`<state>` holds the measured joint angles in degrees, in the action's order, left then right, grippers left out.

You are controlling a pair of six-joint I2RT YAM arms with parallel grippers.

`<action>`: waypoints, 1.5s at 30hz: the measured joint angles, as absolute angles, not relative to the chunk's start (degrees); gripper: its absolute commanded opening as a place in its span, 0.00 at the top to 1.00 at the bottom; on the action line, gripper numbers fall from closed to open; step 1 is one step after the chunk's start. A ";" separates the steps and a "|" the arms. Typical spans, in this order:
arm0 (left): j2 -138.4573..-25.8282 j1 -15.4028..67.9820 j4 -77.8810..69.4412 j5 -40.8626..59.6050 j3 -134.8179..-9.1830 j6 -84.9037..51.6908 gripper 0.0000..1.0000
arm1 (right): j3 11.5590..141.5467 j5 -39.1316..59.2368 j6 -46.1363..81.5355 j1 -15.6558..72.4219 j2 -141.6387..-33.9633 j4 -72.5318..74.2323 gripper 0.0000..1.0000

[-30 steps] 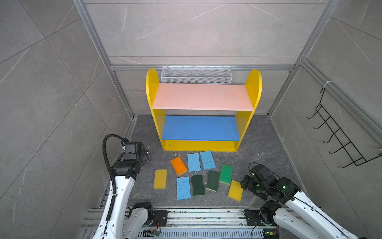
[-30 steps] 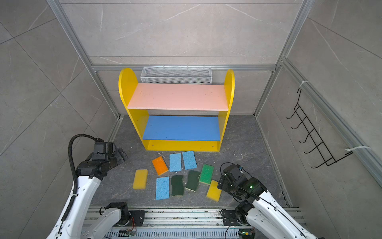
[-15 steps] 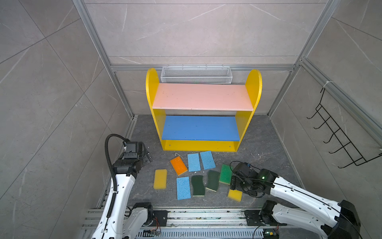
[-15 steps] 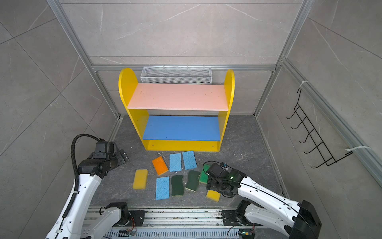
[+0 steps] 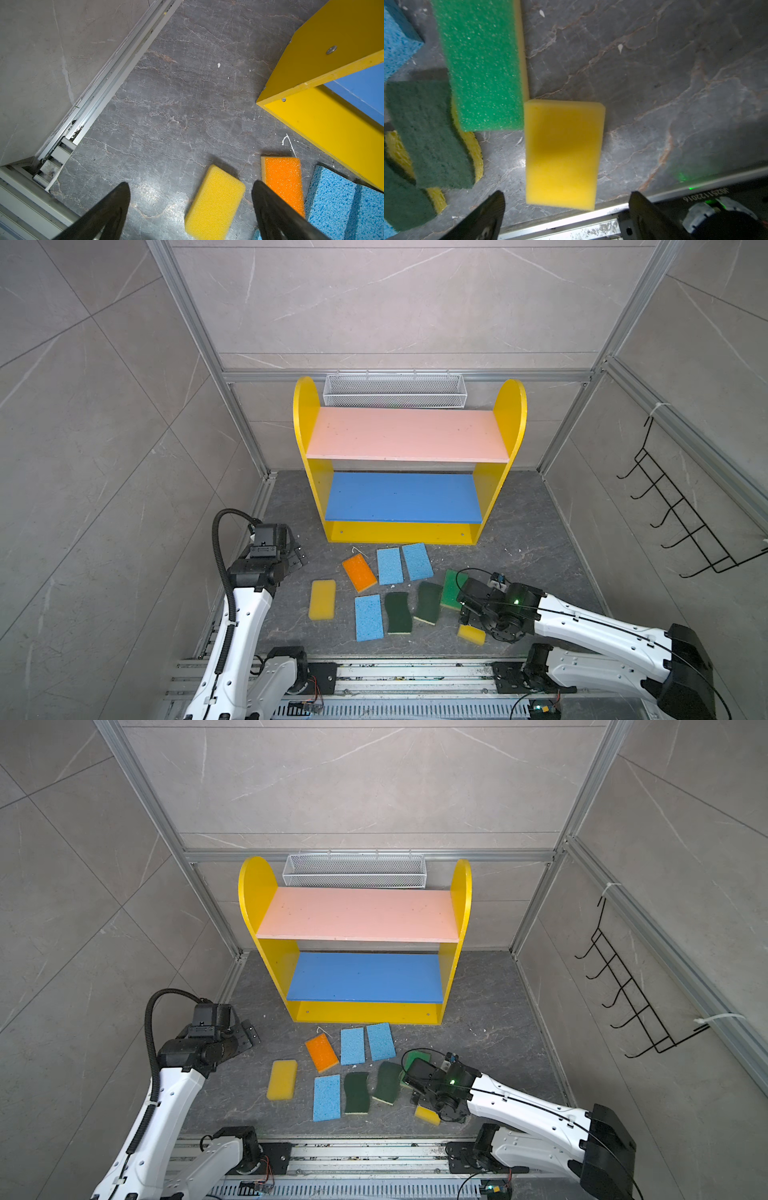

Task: Place and organize the cleaning sponges onto the shelf
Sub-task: 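Lower the right gripper and close it on the yellow sponge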

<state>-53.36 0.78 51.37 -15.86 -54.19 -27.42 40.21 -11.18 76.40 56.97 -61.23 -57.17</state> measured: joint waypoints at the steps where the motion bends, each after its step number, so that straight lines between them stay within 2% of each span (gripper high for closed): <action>1: -53.41 0.78 51.40 -15.81 -54.19 -27.42 0.06 | 40.21 -11.16 76.58 57.06 -61.39 -57.17 0.04; 16: -54.06 0.78 51.48 -14.79 -54.19 -27.42 0.05 | 39.05 -9.10 77.67 60.51 -66.04 -51.59 0.05; 37: -55.92 0.78 51.51 -14.41 -54.19 -27.42 0.05 | 35.16 -8.19 79.50 60.75 -69.49 -48.80 0.04; 45: -56.10 0.78 51.57 -14.39 -54.19 -27.42 0.05 | 34.15 -7.46 78.22 60.75 -71.53 -45.45 0.08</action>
<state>-56.10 0.78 51.57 -14.39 -54.19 -27.42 34.15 -7.46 78.22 60.75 -71.53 -45.45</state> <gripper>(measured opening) 0.952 0.941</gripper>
